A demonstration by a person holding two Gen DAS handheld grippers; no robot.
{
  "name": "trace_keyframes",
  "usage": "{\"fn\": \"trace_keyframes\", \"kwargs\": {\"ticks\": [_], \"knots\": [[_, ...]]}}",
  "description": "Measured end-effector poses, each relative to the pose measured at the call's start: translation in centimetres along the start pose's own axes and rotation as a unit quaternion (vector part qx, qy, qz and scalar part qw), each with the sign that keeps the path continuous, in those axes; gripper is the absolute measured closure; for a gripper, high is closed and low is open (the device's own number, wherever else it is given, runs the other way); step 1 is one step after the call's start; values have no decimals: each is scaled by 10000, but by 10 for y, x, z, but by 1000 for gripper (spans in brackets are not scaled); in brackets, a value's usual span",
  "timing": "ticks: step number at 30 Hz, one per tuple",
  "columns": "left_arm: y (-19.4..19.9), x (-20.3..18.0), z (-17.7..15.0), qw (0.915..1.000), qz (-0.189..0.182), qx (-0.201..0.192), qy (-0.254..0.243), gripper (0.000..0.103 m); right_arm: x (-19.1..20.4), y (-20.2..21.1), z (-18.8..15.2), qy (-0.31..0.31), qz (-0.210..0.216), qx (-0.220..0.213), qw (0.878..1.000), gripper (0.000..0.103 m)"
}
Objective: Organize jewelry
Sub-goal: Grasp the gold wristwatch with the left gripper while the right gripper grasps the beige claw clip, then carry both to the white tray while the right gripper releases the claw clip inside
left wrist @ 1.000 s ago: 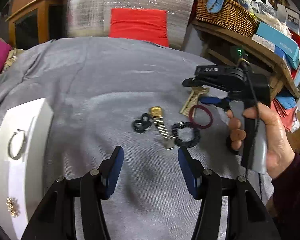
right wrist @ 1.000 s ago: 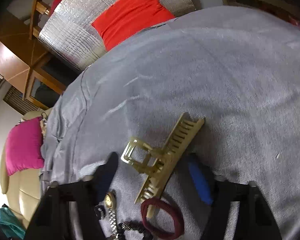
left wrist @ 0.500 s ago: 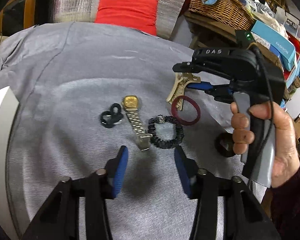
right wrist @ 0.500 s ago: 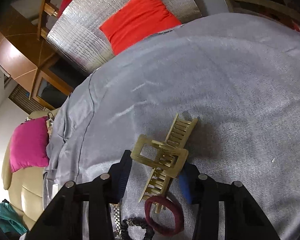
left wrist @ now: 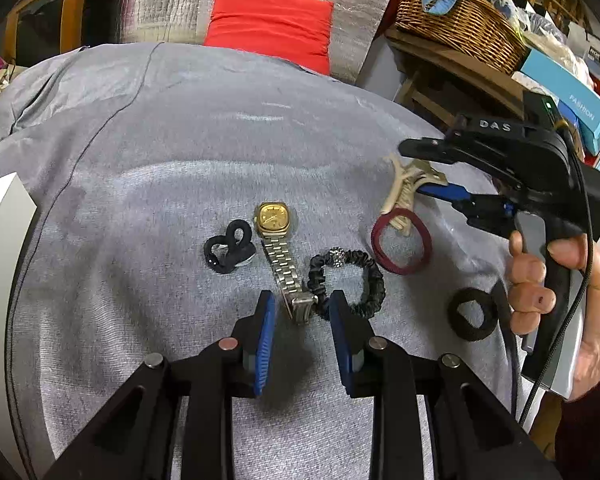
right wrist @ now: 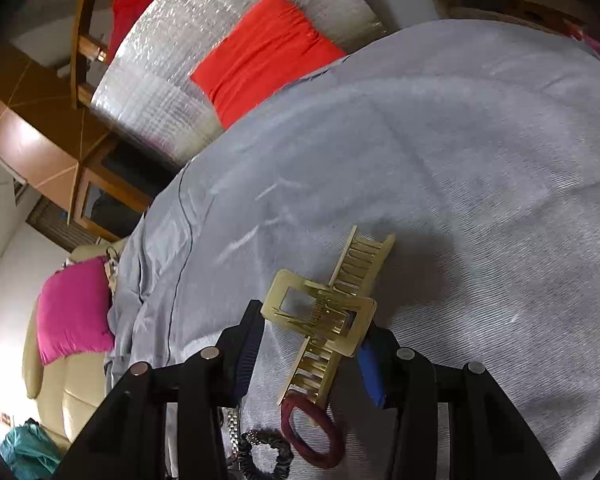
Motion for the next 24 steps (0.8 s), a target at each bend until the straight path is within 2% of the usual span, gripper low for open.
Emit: {"fn": "trace_keyframes", "kwargs": {"ticks": [5, 7, 8, 13, 16, 18, 24], "knots": [[-11, -5, 0, 10000, -40, 58, -67, 76, -11, 10, 6, -150, -20, -154, 9998, 56], [-14, -7, 1, 10000, -54, 51, -49, 87, -16, 15, 8, -221, -19, -198, 9996, 56], [-15, -8, 3, 10000, -67, 60, -37, 87, -20, 17, 10, -249, -31, -208, 9995, 56], [-10, -8, 2, 9999, -29, 32, -102, 91, -34, 11, 9, -447, -6, 16, 9990, 55], [-3, -9, 0, 9998, -125, 12, -149, 91, -33, 8, 8, -514, -4, 89, 9986, 52], [5, -11, -1, 9996, -180, -54, -207, 91, -31, 6, 8, -527, 11, 126, 9985, 39], [25, -7, -6, 9989, -287, -105, -350, 91, -25, 1, 6, -387, -310, 92, 9987, 38]]}}
Point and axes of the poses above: each gripper's, at about its wrist camera, not at the fingertips, and y roughly against the way its jaws point, x to its left, z to its top, the point moved 1 cm from there along -y, roughly the way its jaws point, and after that the axes turned 9 degrees about z, right-handed, at the moved point
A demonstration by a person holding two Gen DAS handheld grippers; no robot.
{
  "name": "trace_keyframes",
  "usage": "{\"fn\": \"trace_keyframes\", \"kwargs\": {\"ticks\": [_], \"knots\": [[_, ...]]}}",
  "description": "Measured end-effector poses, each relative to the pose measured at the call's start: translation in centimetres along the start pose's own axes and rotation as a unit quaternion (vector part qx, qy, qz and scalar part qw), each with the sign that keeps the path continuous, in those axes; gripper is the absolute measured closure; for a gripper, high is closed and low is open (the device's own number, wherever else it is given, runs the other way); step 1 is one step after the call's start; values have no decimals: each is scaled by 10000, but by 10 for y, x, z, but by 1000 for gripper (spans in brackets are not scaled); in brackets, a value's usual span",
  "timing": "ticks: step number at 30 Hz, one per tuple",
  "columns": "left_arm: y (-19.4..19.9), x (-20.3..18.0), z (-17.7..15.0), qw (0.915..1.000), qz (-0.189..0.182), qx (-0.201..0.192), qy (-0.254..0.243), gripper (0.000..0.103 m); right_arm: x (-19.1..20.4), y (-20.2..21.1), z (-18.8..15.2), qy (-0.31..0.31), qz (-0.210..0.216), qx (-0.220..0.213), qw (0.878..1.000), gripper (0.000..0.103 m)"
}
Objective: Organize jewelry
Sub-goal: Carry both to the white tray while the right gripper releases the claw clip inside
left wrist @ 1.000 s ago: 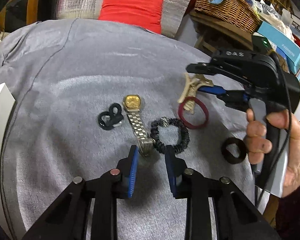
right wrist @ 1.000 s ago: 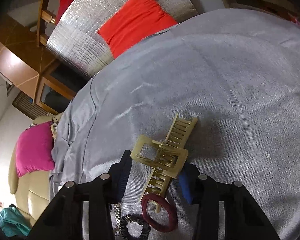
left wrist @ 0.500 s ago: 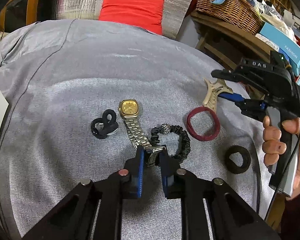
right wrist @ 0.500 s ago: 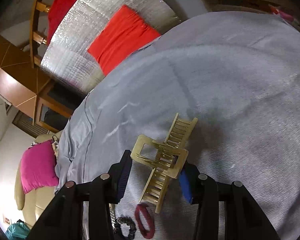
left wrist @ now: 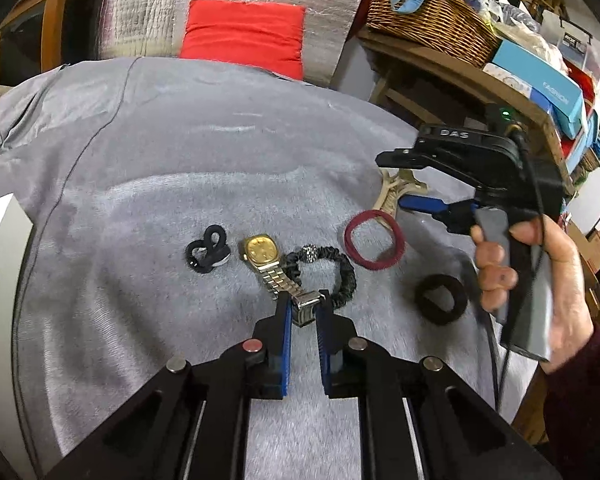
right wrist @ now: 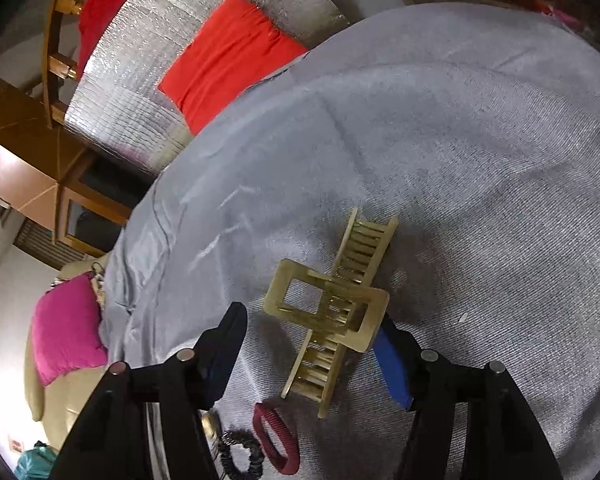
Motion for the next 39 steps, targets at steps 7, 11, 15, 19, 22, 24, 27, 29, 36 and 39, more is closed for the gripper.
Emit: {"fn": "trace_keyframes", "kwargs": {"ticks": [7, 11, 15, 19, 22, 24, 27, 29, 36, 39], "knots": [[20, 15, -6, 10000, 44, 1, -45, 91, -3, -4, -6, 13, -465, -151, 9988, 72], [33, 24, -12, 9999, 61, -41, -113, 91, -1, 0, -5, 75, -532, -314, 9981, 73], [45, 33, -17, 9999, 90, -87, -96, 91, 13, 15, -4, 267, -438, -640, 9966, 73], [55, 37, -20, 9998, 79, -168, -70, 91, 29, 28, -7, 475, -295, -930, 9941, 73], [64, 39, -22, 9997, 30, -227, -14, 91, 41, 38, -10, 546, -110, -1111, 9922, 73], [72, 40, -24, 9996, -8, -287, 12, 91, 49, 43, -13, 603, 19, -1168, 9913, 73], [87, 44, -28, 9991, -69, -404, 96, 91, 64, 45, -20, 698, 203, -1162, 9906, 73], [93, 46, -29, 9991, -71, -394, 165, 91, 73, 45, -27, 771, 352, -1092, 9904, 73], [126, 53, -39, 9973, 53, -536, 492, 91, 112, 33, -62, 1169, 810, -700, 9874, 73], [152, 58, -42, 9942, 153, -824, 672, 91, 129, 27, -79, 1352, 1016, -558, 9840, 73]]}}
Point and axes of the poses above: each gripper's, at about its wrist camera, not at the fingertips, and y roughly against the way its jaws point, x to its left, z to its top, the point moved 1 cm from there along -y, roughly the way its jaws point, and after that the axes turned 9 degrees about z, right-handed, at the moved point
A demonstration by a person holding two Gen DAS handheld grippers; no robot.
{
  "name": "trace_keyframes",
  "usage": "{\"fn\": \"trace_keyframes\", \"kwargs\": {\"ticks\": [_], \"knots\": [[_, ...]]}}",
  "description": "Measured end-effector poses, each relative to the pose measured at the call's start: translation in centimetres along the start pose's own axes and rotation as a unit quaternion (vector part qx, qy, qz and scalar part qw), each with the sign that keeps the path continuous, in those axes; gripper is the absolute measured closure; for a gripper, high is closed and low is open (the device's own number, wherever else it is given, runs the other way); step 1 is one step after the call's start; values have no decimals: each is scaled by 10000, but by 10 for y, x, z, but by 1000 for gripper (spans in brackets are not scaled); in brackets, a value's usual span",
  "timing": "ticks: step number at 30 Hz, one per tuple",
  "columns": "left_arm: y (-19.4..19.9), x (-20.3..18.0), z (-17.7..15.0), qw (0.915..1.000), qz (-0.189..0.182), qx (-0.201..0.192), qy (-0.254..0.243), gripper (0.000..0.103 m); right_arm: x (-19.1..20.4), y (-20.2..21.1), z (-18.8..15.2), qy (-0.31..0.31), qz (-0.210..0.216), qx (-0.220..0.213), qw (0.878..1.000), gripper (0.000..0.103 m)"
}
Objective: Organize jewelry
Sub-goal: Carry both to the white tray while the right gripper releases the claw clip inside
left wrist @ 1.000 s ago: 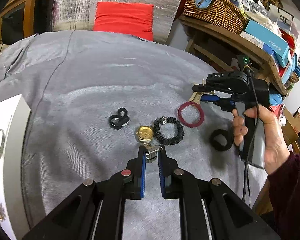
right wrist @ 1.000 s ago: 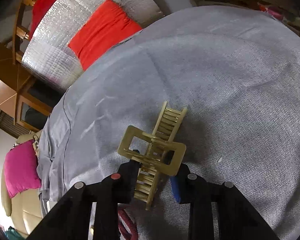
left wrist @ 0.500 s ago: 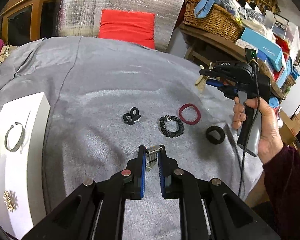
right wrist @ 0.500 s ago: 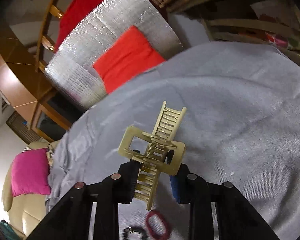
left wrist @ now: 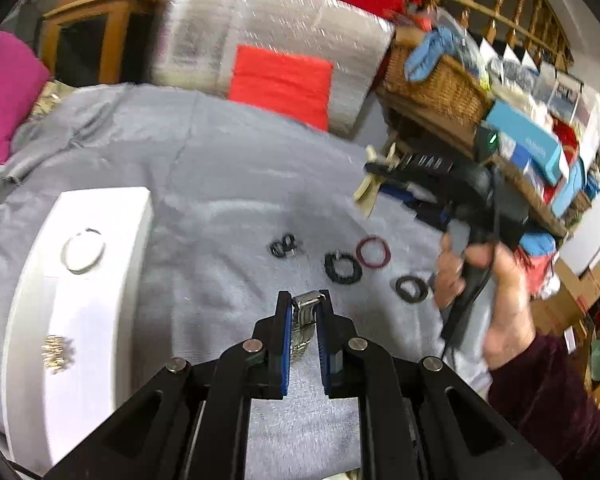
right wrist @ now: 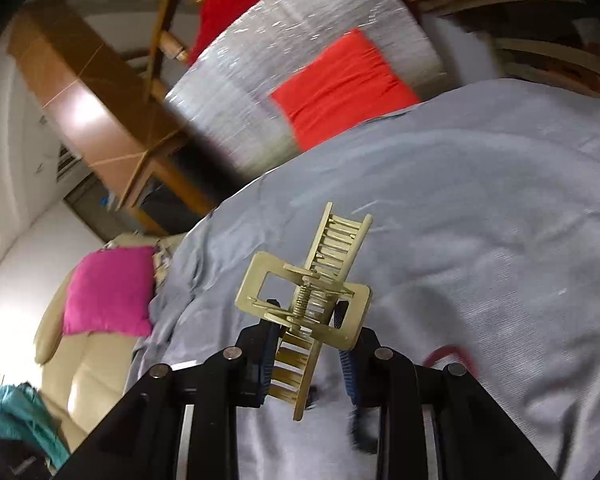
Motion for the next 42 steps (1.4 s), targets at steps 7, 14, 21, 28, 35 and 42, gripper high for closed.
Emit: {"fn": "trace_keyframes", "kwargs": {"ticks": [7, 14, 21, 28, 35, 42], "knots": [[73, 36, 3, 9967, 508, -579, 265, 91, 56, -32, -29, 134, 775, 385, 9962, 73], [119, 84, 4, 9884, 1193, -844, 413, 91, 127, -65, -75, 516, 1477, 912, 9835, 73], [105, 127, -13, 9859, 1415, -511, 728, 91, 184, -107, -128, 1101, 1718, 1672, 9646, 73], [73, 153, -32, 9858, 1397, -69, 929, 91, 202, -146, -172, 1436, 1549, 2543, 9438, 73], [62, 163, -44, 9858, 1340, 141, 1001, 91, 206, -171, -193, 1684, 1362, 3255, 9204, 73], [51, 171, -44, 9844, 1419, 385, 968, 91, 206, -198, -202, 1818, 1258, 3800, 8982, 73]]}}
Point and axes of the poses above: each gripper's, at about its wrist camera, not at the fingertips, and y roughly against the way its jaws point, x to its left, z to its top, the point moved 1 cm from there along -y, roughly the way its jaws point, and after that the axes turned 9 degrees about z, right-handed, at the moved point
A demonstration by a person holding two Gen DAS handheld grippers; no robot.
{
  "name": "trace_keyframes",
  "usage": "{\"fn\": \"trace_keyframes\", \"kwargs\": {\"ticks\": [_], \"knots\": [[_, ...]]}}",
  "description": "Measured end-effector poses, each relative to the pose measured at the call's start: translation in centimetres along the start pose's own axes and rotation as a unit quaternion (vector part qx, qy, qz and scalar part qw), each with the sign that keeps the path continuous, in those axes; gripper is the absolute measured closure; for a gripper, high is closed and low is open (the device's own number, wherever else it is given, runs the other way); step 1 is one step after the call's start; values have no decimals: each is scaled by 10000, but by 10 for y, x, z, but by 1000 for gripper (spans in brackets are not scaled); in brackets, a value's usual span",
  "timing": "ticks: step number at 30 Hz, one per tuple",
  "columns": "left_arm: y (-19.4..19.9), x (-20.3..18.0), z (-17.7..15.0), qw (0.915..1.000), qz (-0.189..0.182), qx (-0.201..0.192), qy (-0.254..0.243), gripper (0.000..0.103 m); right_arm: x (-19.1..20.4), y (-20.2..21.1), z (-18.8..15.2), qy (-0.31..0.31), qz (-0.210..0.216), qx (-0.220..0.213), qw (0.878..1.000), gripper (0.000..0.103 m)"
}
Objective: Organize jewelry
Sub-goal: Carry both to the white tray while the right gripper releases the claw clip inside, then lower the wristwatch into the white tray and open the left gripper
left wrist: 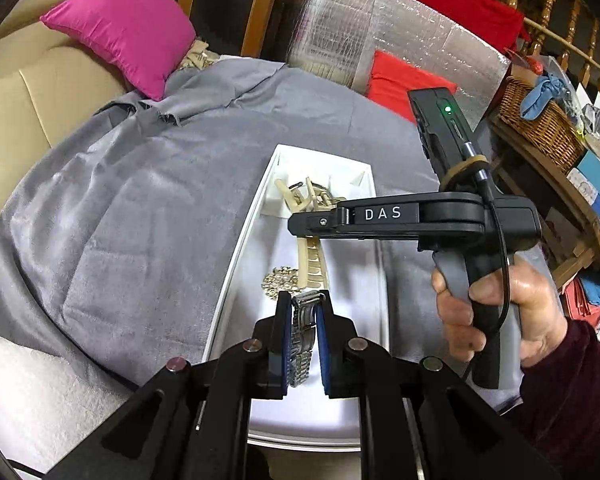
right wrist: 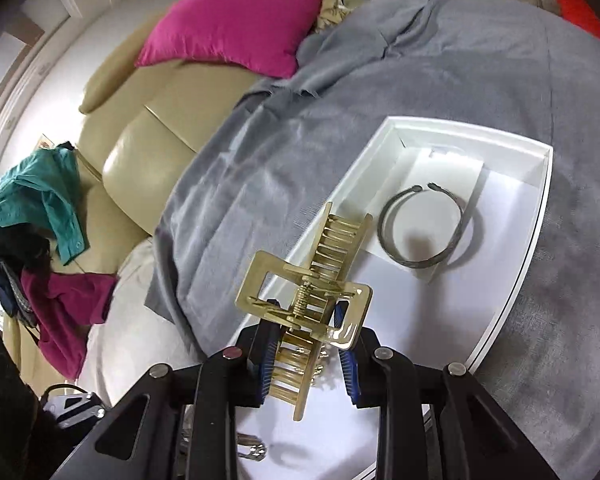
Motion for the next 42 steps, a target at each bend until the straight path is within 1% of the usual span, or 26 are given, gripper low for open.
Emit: {"fn": "trace_keyframes", "kwargs": {"ticks": [2, 5, 9, 10, 13, 14, 17, 19, 20, 21, 23, 25, 27, 30, 32, 34, 35, 36, 37, 38, 41, 42], "knots": [[-5, 2, 0, 10000, -5, 66, -4, 91, -7, -6, 2, -104, 125, 204, 9997, 73], [-13, 3, 0, 9998, 56, 161, -40, 91, -8, -12, 4, -117, 162, 386, 9991, 73], [-21, 7, 1, 9997, 107, 223, -17, 91, -6, -18, 7, -93, -199, 510, 9985, 74], [-22, 8, 1, 9996, 125, 245, -15, 91, -6, -17, 7, -96, -292, 498, 9983, 75], [-28, 9, 0, 9993, 172, 337, -17, 91, -7, -12, 9, -162, -363, 429, 9983, 72], [-29, 10, 0, 9992, 195, 352, -25, 91, -7, -10, 9, -180, -421, 416, 9981, 73], [-35, 11, -2, 9987, 254, 450, -11, 91, -8, -5, 11, -144, -675, 357, 9970, 72], [-39, 11, -2, 9981, 322, 516, -36, 91, -9, -2, 11, -174, -722, 362, 9966, 69], [-41, 11, -2, 9978, 350, 560, -48, 90, -10, 0, 11, -200, -691, 353, 9968, 62], [-44, 11, -3, 9974, 380, 610, -62, 91, -10, 1, 10, -215, -685, 328, 9969, 49], [-46, 11, -4, 9967, 447, 675, -86, 91, -10, 6, 9, -223, -711, 236, 9969, 38], [-48, 11, -5, 9961, 495, 720, -82, 91, -10, 12, 8, -236, -644, 150, 9975, 38], [-46, 12, -4, 9959, 528, 730, -35, 91, -8, 24, 7, -243, -501, -14, 9984, 38], [-33, 9, 1, 9966, 568, 597, -42, 90, -3, 58, 3, -140, -327, -524, 9980, 38], [-23, 6, 4, 9970, 601, 472, -83, 88, -5, 82, -2, -158, -307, -871, 9956, 38], [-10, 1, 10, 9979, 571, 273, -127, 77, -11, 111, -11, -239, -289, -1220, 9918, 38], [-4, -3, 13, 9978, 616, 189, -141, 74, -16, 123, -16, -280, -315, -1334, 9902, 39], [3, -9, 16, 9978, 632, 84, -189, 70, -22, 140, -24, -330, -365, -1495, 9875, 42], [6, -14, 18, 9977, 635, 17, -235, 68, -27, 154, -31, -372, -403, -1623, 9852, 45], [10, -21, 21, 9976, 627, -51, -298, 68, -33, 166, -38, -419, -437, -1720, 9832, 50], [17, -51, 28, 9968, 534, -238, -543, 67, -55, 207, -61, -670, -611, -2026, 9751, 51], [18, -63, 30, 9966, 467, -284, -622, 67, -65, 224, -72, -785, -676, -2175, 9705, 51]]}}
Point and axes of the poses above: each gripper's, at about its wrist camera, not at the fingertips, and y roughly against the way its jaws point, x to its left, z to its top, the point moved 1 cm from there along -y, roughly the way its jaws point, and after that the axes turned 9 degrees about z, right-handed, at the moved point
